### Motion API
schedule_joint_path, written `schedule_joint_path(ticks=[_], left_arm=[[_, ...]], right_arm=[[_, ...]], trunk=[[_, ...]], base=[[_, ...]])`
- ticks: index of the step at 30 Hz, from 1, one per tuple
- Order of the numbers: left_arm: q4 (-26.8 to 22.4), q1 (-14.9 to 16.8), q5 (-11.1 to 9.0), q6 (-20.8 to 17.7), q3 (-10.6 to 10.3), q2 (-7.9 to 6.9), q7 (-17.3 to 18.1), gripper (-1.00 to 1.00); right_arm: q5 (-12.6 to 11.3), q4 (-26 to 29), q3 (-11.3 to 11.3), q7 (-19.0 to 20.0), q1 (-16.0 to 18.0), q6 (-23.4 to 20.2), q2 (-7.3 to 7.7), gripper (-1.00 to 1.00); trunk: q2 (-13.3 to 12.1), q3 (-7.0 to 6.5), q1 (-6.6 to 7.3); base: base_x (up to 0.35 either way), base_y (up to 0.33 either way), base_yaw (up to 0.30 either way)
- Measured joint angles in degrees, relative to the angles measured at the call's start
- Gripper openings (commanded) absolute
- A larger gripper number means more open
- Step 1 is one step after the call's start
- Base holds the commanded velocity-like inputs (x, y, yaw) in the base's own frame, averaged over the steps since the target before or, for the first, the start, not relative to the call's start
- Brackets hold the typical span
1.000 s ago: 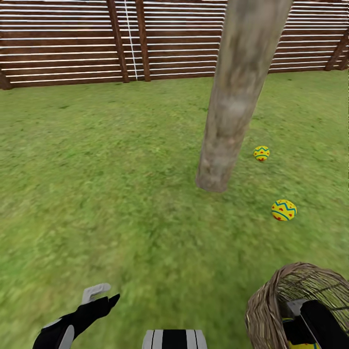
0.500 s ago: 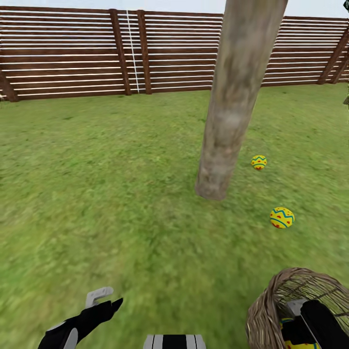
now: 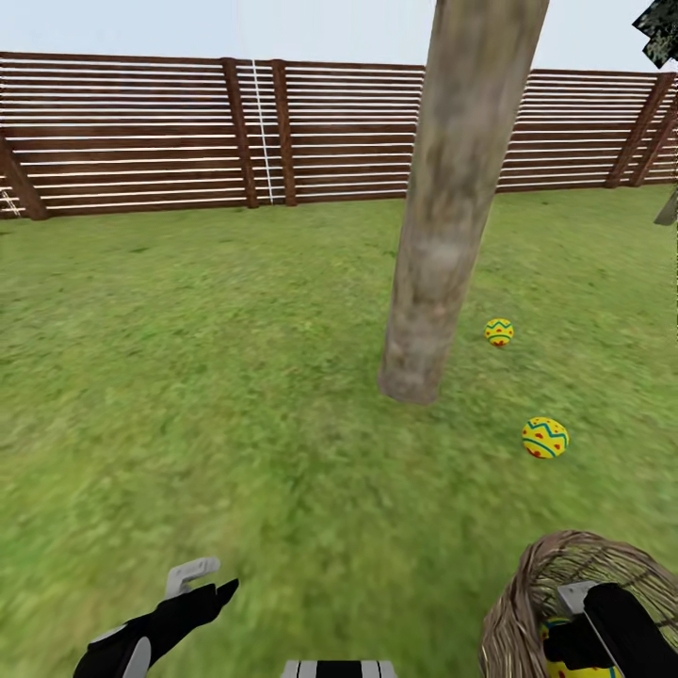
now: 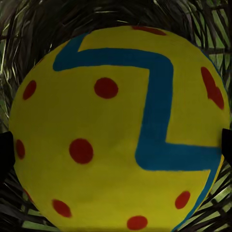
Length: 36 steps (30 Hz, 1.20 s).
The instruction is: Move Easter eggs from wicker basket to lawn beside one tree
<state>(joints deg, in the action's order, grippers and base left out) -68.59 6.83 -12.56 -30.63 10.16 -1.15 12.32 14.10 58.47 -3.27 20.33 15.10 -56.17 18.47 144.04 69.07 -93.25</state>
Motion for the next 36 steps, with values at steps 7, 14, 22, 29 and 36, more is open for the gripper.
schedule_joint_path(ticks=[7, 14, 22, 29, 36], left_arm=[[0.0, 0.0, 0.0, 0.0, -0.1, 0.05, 0.0, 1.00], [0.1, 0.0, 0.0, 0.0, -0.1, 0.09, 0.0, 1.00], [0.1, 0.0, -0.1, 0.0, -0.1, 0.09, 0.1, 1.00], [0.3, 0.0, -0.1, 0.0, -0.1, 0.09, 0.1, 1.00], [0.3, 0.0, -0.1, 0.0, -0.1, 0.09, 0.1, 1.00]], right_arm=[[0.0, 0.0, 0.0, 0.0, 0.0, 0.0, -0.04, -1.00], [0.0, 0.0, 0.0, 0.0, 0.0, 0.0, -0.03, -1.00], [0.0, 0.0, 0.1, 0.0, 0.0, 0.0, -0.07, -1.00], [0.0, -0.1, 0.0, 0.0, 0.0, 0.0, 0.01, -1.00], [0.0, -0.1, 0.0, 0.0, 0.0, 0.0, 0.07, -1.00]], trunk=[[-0.1, -1.55, 0.18], [-0.2, -3.10, 0.34], [-0.3, -4.88, 0.57], [-0.4, -6.43, 0.75], [-0.5, -7.98, 0.93]], base=[[-0.001, 0.000, 0.000], [-0.149, 0.000, 0.000], [-0.033, 0.000, 0.000], [0.000, 0.000, 0.000], [0.000, 0.000, 0.000]])
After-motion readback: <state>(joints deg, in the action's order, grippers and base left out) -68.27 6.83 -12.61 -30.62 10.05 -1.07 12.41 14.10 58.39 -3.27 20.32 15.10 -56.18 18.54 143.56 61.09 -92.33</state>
